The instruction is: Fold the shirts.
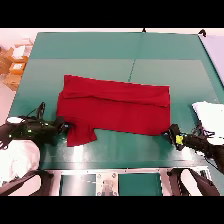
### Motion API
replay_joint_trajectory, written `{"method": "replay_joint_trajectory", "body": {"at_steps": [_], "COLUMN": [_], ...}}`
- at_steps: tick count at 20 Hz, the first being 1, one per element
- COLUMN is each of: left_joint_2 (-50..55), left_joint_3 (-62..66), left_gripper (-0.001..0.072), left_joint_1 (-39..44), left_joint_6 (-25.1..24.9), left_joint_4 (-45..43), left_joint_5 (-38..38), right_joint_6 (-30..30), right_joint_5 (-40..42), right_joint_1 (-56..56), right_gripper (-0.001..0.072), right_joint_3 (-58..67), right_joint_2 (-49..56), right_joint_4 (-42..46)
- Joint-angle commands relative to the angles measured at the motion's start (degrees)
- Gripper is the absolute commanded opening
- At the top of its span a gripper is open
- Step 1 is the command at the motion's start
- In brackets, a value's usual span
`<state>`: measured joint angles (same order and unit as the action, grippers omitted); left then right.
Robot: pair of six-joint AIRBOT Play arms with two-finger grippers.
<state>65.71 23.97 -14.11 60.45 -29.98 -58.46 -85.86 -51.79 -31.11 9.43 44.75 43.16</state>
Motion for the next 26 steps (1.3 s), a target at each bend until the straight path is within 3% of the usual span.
{"method": "replay_joint_trajectory", "body": {"at_steps": [1, 6, 12, 17, 21, 26], "left_joint_2": [-3.1, -18.7, -24.8, -23.0, -11.0, 6.6], "left_joint_3": [1.8, 2.1, 4.0, 17.9, 27.4, 37.4], "left_gripper": [0.0025, 0.0025, 0.0025, 0.0026, 0.0025, 0.0026], "left_joint_1": [0.0, 0.0, 0.0, 0.0, 0.0, 2.7], "left_joint_6": [-1.4, 11.0, 15.8, 14.9, 12.0, 8.0], "left_joint_4": [2.3, -11.0, -9.6, -9.0, -8.4, -4.5], "left_joint_5": [-4.5, -11.6, -16.4, -13.5, -12.9, -8.6], "right_joint_6": [2.7, -3.0, -3.3, -3.5, -2.1, -1.8], "right_joint_5": [-2.4, -11.9, -18.4, -16.6, -14.5, -5.9], "right_joint_1": [-0.2, -1.0, -0.8, -0.8, 0.1, 7.8], "right_gripper": [0.0016, 0.0015, 0.0015, 0.0015, 0.0016, 0.0016], "right_joint_3": [2.7, 17.0, 19.8, 30.3, 38.2, 47.6], "right_joint_2": [-0.1, -0.1, -0.1, 2.5, 12.4, 26.8], "right_joint_4": [0.3, 16.9, 17.2, 12.3, 7.3, 5.2]}}
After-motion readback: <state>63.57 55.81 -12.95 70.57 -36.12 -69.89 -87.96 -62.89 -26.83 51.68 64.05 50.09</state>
